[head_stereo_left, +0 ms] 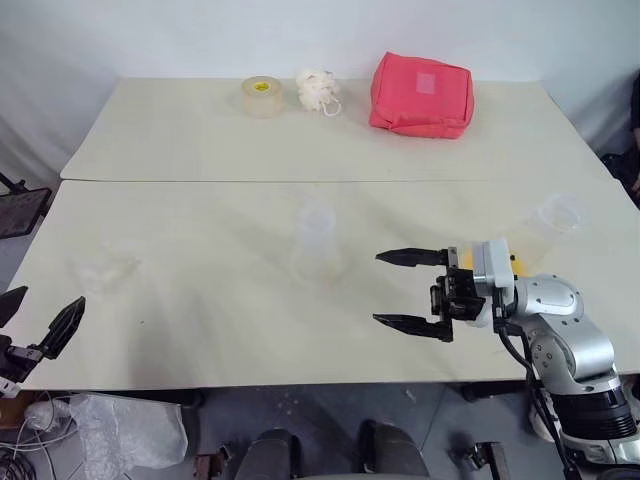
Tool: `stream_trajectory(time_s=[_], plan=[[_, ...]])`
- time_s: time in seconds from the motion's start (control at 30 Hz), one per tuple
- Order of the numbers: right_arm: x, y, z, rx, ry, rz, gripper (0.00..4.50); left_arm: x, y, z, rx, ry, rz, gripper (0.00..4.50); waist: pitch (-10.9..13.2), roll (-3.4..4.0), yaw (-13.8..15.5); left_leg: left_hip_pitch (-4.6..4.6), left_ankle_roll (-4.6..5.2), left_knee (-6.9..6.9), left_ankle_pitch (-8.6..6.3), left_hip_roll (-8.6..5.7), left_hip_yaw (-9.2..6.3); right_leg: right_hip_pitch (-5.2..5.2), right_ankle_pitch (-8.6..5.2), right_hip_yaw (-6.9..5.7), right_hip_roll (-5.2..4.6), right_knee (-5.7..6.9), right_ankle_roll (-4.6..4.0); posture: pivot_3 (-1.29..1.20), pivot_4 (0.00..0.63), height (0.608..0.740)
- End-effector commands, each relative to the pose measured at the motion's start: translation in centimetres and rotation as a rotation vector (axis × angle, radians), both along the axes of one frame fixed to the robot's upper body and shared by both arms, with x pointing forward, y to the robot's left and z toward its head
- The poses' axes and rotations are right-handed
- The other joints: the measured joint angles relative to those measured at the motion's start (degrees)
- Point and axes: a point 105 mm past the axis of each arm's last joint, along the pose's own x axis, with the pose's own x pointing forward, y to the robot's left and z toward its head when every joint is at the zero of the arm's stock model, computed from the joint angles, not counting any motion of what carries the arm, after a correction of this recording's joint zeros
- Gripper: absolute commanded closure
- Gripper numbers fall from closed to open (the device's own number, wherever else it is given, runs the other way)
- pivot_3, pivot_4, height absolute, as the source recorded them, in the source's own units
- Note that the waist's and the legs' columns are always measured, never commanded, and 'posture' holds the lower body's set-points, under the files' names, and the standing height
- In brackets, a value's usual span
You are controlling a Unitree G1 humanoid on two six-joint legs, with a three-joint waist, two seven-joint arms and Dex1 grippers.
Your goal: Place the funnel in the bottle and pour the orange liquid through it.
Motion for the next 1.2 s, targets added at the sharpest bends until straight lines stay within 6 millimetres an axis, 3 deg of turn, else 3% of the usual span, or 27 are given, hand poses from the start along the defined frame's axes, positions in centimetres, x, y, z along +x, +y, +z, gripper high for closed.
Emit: stream_trajectory(time_s=[0.03,0.2,0.4,0.5,0.77,0.87,0.9,1.17,1.2], plan=[[-0.3,0.2,1.1,0.02,-0.047,0.02,0.0,0.6,0.8,0.2,0.009,-0.007,0.017,0.04,0.0,0.0,0.0,0.0,0.0,0.0,0.0,0.0,0.0,0.0,0.0,-0.01,0.0,0.01,0.0,0.0,0.15,0.74],[-0.1,-0.1,1.2,0.013,-0.054,0.016,0.0,3.3,1.9,-1.1,-0.036,0.035,-0.001,0.04,0.0,-0.01,0.0,0.01,0.0,0.01,0.0,-0.03,0.05,-0.04,0.0,-0.02,0.01,0.11,0.0,0.0,0.15,0.74],[0.1,-0.6,1.1,-0.011,-0.064,-0.012,0.0,6.3,1.3,-1.7,-0.026,0.086,-0.083,0.04,0.0,-0.02,-0.2,0.03,0.0,-0.02,0.0,-0.04,0.11,-0.11,0.0,-0.04,0.01,0.25,0.0,0.0,0.15,0.74],[-0.1,-0.7,1.2,-0.016,-0.066,-0.023,0.0,6.9,0.7,-1.9,-0.037,0.088,-0.139,0.62,0.0,-0.02,-0.6,0.03,0.0,-0.03,0.0,-0.04,0.14,-0.12,0.0,-0.04,0.0,0.26,0.0,0.0,0.15,0.74],[-0.2,-1.3,1.5,-0.029,-0.079,-0.069,0.0,7.6,0.5,-1.8,-0.052,0.131,-0.186,3.28,0.0,-0.02,-1.3,0.03,0.0,-0.04,0.0,-0.02,0.13,-0.13,0.0,-0.09,0.01,0.3,0.0,0.0,0.15,0.74],[-0.1,-1.4,1.5,-0.031,-0.084,-0.083,0.0,7.5,0.7,-0.9,-0.042,0.112,-0.196,4.31,0.0,-0.02,-1.3,0.04,0.0,-0.06,0.0,-0.02,0.13,-0.14,0.0,-0.09,0.01,0.3,0.0,0.0,0.15,0.74],[-0.1,-1.5,1.6,-0.031,-0.087,-0.09,0.0,7.5,0.4,-0.2,-0.023,0.102,-0.223,4.46,0.0,-0.02,-1.3,0.04,0.0,-0.06,0.0,-0.02,0.13,-0.14,0.0,-0.08,0.01,0.3,0.0,0.0,0.15,0.74],[0.1,-2.0,1.8,-0.036,-0.101,-0.12,0.0,8.5,-3.5,4.5,0.161,-0.004,-0.472,4.46,0.0,-0.04,-0.9,0.01,0.0,0.0,0.0,-0.08,0.07,-0.11,0.0,-0.06,-0.04,0.29,0.0,0.0,0.15,0.74],[0.3,-2.2,1.9,-0.034,-0.105,-0.128,0.0,9.0,-4.9,5.6,0.207,-0.024,-0.551,4.46,0.0,-0.04,-1.0,0.02,0.0,0.0,0.0,-0.08,0.08,-0.1,0.0,-0.06,-0.03,0.3,0.0,0.0,0.15,0.74]])
